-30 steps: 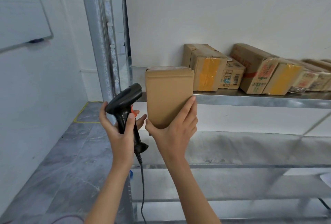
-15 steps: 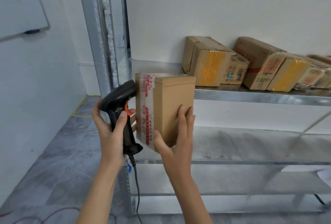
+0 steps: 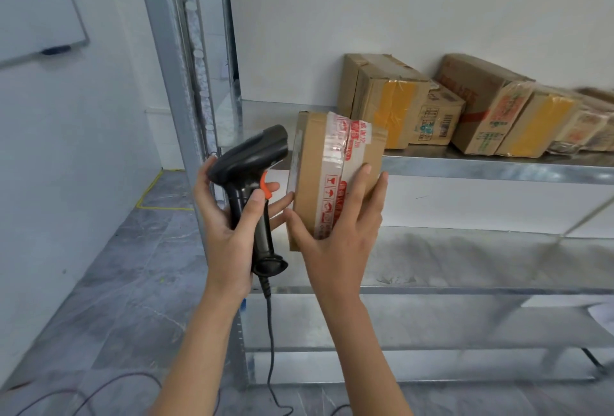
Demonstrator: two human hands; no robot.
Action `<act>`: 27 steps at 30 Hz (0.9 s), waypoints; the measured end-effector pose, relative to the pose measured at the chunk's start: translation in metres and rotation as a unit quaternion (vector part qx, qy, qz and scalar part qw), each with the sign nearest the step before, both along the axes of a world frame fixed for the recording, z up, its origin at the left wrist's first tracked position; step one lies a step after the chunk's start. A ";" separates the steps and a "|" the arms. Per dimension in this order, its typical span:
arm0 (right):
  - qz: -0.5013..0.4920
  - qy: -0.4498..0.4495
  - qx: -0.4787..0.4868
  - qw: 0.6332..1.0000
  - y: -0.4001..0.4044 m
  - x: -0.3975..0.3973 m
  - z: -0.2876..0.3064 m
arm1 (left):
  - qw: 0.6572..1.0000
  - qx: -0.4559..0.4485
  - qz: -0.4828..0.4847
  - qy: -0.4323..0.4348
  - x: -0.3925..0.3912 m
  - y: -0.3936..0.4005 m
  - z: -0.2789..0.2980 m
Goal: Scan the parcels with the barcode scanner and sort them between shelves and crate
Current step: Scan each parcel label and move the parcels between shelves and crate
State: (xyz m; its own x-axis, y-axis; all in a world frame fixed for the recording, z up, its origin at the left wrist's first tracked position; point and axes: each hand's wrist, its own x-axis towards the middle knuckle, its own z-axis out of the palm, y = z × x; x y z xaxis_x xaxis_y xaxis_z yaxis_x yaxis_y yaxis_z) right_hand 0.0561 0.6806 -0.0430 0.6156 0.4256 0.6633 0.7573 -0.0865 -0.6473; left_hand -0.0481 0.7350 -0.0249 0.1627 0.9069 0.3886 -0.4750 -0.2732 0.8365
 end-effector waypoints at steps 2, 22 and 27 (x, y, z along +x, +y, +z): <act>0.001 0.000 0.012 1.000 -0.001 0.007 -0.004 | 1.000 -0.008 -0.016 0.000 0.002 0.002 -0.001; 0.116 0.309 0.134 0.935 -0.069 0.022 -0.104 | 0.989 -0.026 -0.055 0.134 -0.029 -0.033 -0.077; 0.083 0.338 0.093 0.933 -0.081 0.030 -0.134 | 0.983 -0.068 -0.043 0.166 -0.045 -0.062 -0.112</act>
